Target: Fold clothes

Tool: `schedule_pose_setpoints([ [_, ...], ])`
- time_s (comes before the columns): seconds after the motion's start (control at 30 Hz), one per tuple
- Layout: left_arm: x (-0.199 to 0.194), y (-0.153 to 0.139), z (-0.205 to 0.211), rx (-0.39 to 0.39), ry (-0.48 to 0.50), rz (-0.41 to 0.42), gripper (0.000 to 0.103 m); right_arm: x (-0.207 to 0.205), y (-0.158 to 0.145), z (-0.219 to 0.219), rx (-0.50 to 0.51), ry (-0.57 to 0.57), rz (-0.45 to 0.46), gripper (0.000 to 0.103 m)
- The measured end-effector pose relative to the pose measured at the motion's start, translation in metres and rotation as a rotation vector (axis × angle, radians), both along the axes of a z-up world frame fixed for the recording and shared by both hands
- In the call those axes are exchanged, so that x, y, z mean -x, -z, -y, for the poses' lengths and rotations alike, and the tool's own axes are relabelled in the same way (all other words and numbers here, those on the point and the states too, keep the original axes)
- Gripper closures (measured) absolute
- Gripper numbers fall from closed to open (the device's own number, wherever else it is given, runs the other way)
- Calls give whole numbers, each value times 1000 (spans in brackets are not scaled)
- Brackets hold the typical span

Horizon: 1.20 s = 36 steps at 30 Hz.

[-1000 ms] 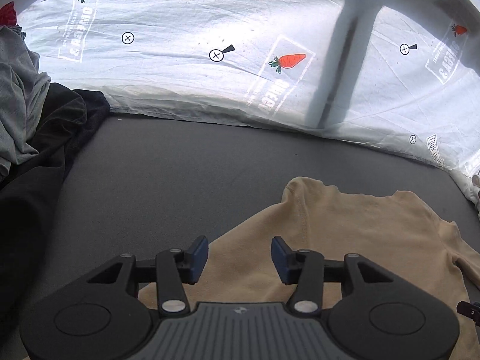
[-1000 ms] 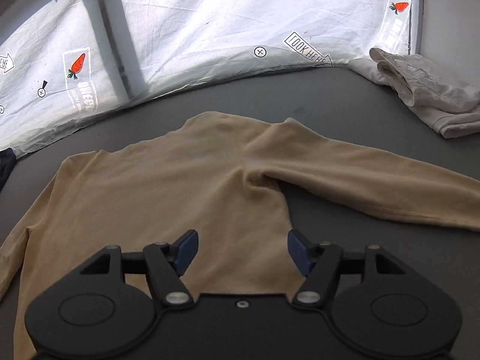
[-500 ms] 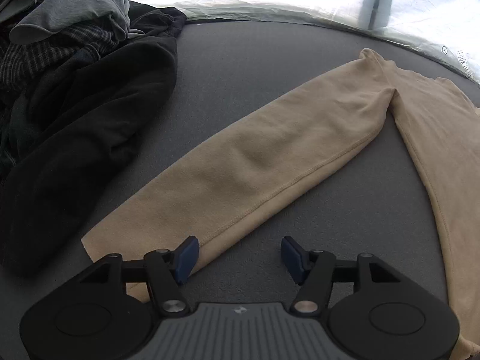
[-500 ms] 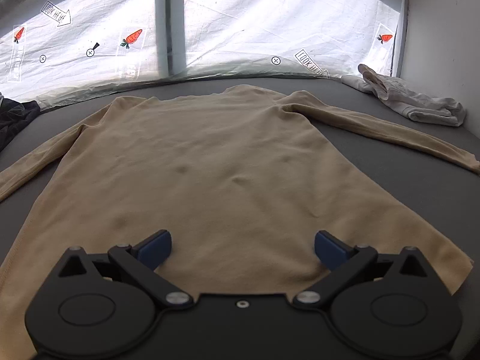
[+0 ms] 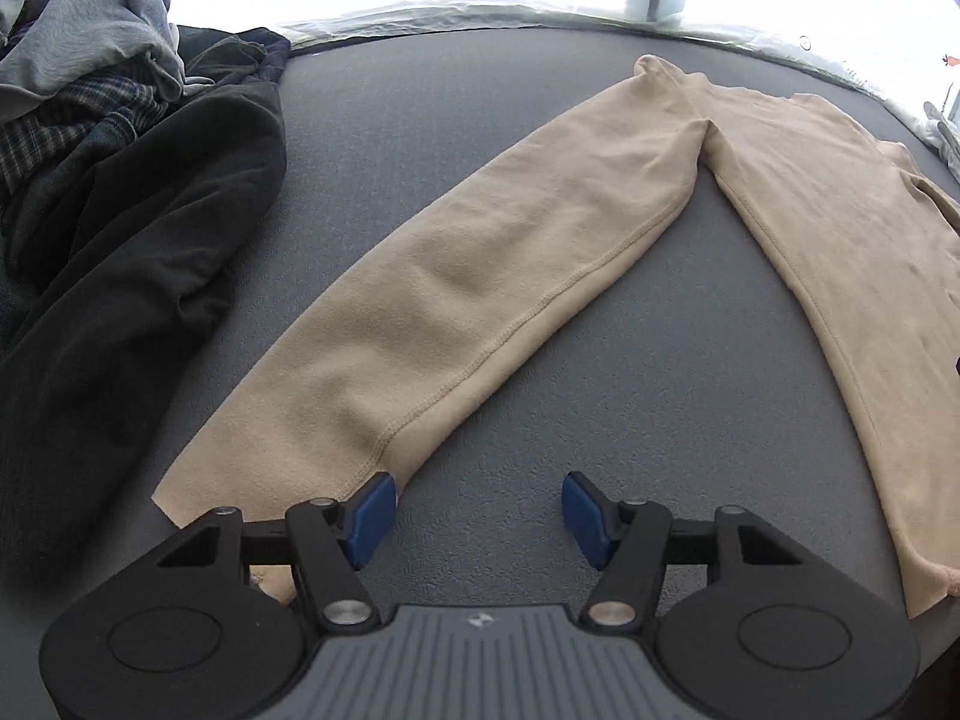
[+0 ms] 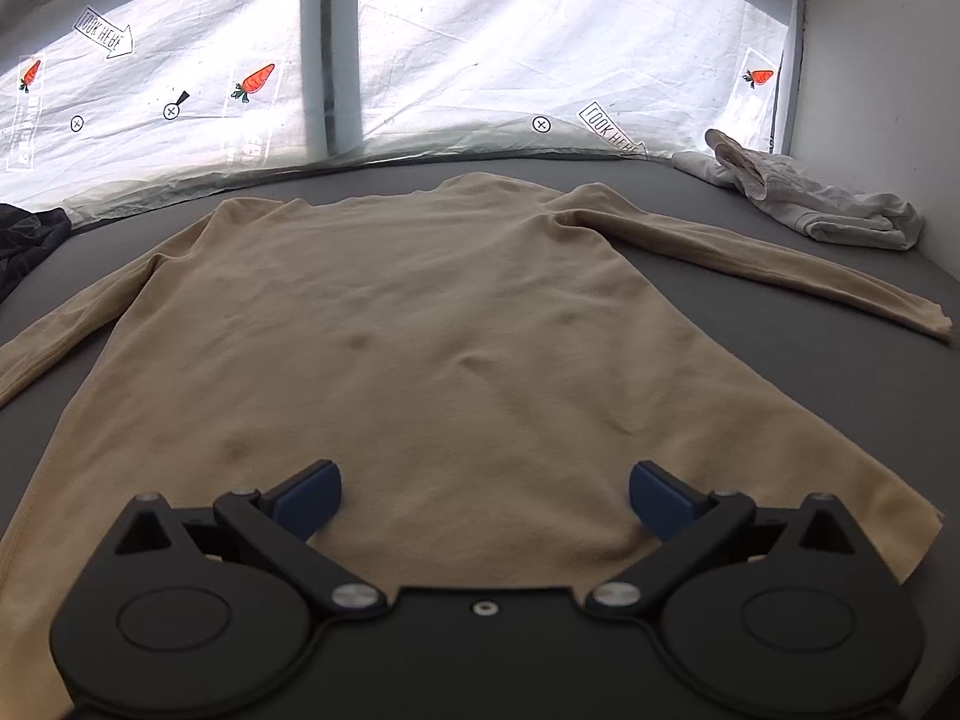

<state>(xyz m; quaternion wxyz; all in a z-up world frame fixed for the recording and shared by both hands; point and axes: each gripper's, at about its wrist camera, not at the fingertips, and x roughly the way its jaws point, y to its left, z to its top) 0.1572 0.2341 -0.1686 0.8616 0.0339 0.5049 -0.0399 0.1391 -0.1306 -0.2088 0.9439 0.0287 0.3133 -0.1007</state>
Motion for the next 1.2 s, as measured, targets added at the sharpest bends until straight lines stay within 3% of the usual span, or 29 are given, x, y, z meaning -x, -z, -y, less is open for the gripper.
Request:
schedule_pose_setpoints([
  [0.03, -1, -1, 4, 7, 9, -5, 79, 0, 0, 0, 1, 0, 0, 0],
  [0.07, -3, -1, 7, 15, 19, -10, 97, 0, 0, 0, 1, 1, 0, 0],
  [0.1, -4, -1, 10, 19, 25, -12, 103, 0, 0, 0, 1, 2, 0, 0],
  [0.53, -5, -8, 17, 90, -11, 19, 103, -1, 0, 3, -7, -1, 1, 0],
  [0.7, -10, -30, 27, 195, -19, 104, 103, -1, 0, 3, -8, -2, 2, 0],
  [0.8, -11, -45, 32, 214, -13, 168, 103, -1, 0, 2, -7, -2, 2, 0],
  [0.9, -9, -50, 21, 231, -71, 186, 103, -1, 0, 2, -7, -2, 2, 0],
  [0.97, -6, -49, 15, 197, -91, 192, 99, -1, 0, 2, -7, -2, 2, 0],
  [1.03, 0, -45, 7, 113, -104, 196, 88, -1, 0, 2, -7, -2, 2, 0],
  [1.1, 5, -39, -4, 52, -139, 190, 60, -1, 1, 2, -7, -2, 3, 0],
  [1.2, 12, -27, -28, -3, -256, 172, 40, -1, 1, 2, -7, -2, 3, 0],
])
